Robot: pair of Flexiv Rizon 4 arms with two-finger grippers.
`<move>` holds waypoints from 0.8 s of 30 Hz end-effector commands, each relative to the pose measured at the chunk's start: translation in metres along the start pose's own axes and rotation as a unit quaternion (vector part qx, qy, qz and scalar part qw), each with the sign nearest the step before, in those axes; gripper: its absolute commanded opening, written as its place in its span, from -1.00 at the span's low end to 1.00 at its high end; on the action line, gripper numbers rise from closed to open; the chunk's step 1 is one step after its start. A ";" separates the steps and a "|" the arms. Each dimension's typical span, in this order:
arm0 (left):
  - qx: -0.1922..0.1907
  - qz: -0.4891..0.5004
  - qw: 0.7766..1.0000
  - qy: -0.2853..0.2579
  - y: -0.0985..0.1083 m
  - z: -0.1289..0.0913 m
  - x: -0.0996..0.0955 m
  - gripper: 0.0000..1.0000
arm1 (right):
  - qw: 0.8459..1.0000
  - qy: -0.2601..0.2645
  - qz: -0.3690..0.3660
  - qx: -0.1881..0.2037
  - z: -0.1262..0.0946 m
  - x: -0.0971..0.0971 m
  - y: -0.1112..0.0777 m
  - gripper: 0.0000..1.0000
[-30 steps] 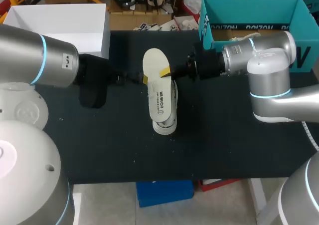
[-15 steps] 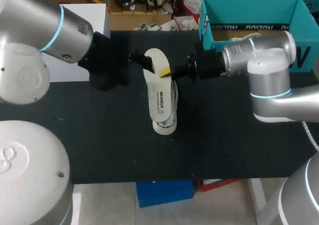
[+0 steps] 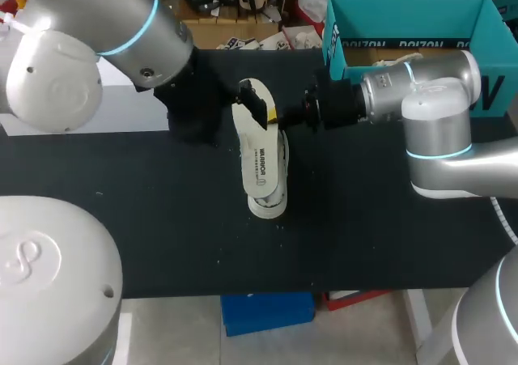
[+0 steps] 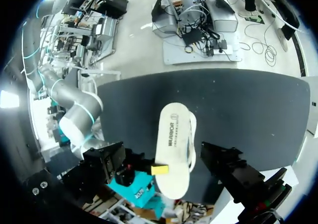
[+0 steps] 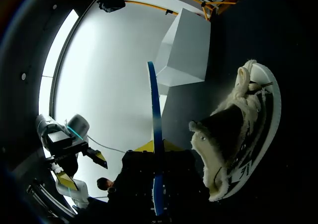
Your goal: Take the shoe out of the shoebox, open the shoe tongue, remove and reinsert the insole, then place the shoe into the shoebox
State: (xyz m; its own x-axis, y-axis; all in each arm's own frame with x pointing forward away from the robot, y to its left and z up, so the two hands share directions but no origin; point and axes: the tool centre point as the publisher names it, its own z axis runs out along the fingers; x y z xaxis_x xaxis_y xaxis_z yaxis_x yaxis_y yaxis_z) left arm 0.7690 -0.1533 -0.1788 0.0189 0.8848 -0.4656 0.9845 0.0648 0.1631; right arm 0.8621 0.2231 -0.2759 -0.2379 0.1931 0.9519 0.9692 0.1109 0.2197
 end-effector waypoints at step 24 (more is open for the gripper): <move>0.010 -0.018 0.993 0.119 -0.013 0.026 -0.006 1.00 | 1.000 0.000 0.000 0.000 0.001 0.000 0.000 -1.00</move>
State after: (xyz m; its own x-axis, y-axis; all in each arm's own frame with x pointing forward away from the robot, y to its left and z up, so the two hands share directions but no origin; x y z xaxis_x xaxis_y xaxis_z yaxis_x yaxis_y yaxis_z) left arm 0.7593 -0.1718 -0.1978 -0.0596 0.9667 -0.2489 0.9865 0.0951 0.1330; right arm 0.8620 0.2231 -0.2759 -0.2380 0.1932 0.9519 0.9692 0.1111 0.2198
